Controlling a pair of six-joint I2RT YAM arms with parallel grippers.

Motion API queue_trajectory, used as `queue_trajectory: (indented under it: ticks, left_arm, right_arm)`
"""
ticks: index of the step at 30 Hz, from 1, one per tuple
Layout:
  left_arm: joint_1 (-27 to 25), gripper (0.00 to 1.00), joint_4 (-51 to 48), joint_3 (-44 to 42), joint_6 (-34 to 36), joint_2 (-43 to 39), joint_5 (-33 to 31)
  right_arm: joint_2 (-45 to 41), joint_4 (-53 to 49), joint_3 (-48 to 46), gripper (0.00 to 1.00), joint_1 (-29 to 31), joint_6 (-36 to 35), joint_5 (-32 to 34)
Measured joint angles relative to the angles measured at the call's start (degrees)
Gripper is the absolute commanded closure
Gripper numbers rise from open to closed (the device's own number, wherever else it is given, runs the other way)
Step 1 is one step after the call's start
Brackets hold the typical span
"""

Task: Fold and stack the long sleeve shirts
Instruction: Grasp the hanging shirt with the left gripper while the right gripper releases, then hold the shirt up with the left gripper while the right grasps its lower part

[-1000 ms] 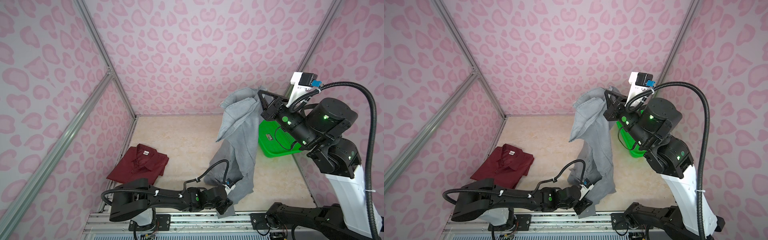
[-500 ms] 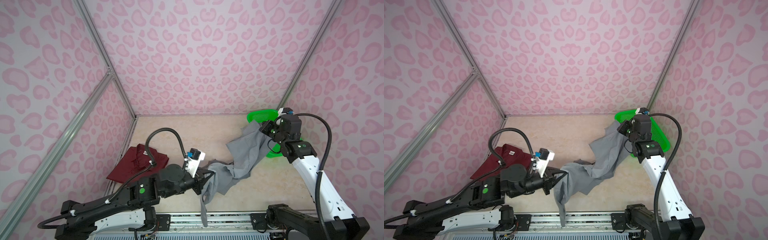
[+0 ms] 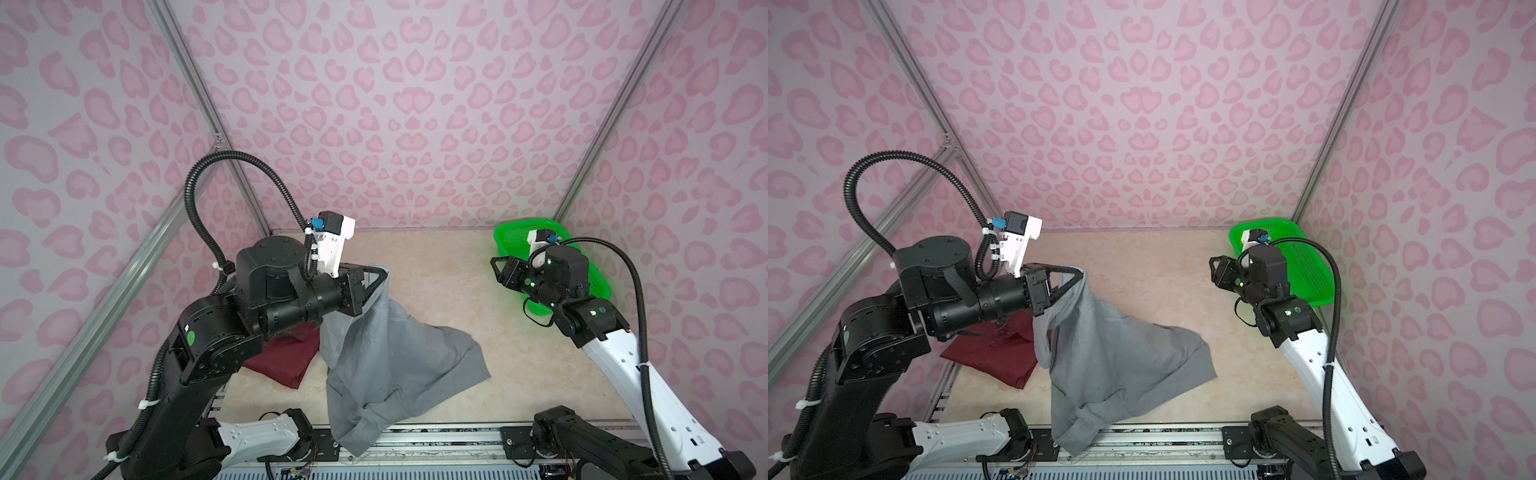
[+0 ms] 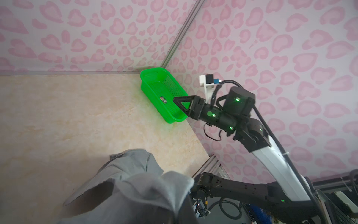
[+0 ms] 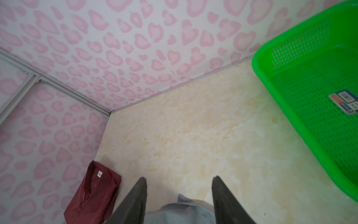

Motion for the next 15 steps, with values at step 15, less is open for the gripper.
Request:
queue_trajectory:
  ticks: [15]
  left_arm:
    - [5.2,0.98,-5.8,18.6,-1.6,24.6,11.0]
  right_arm:
    - [-4.8,-4.6,-6.0,0.34,46.0,-18.9,7.8]
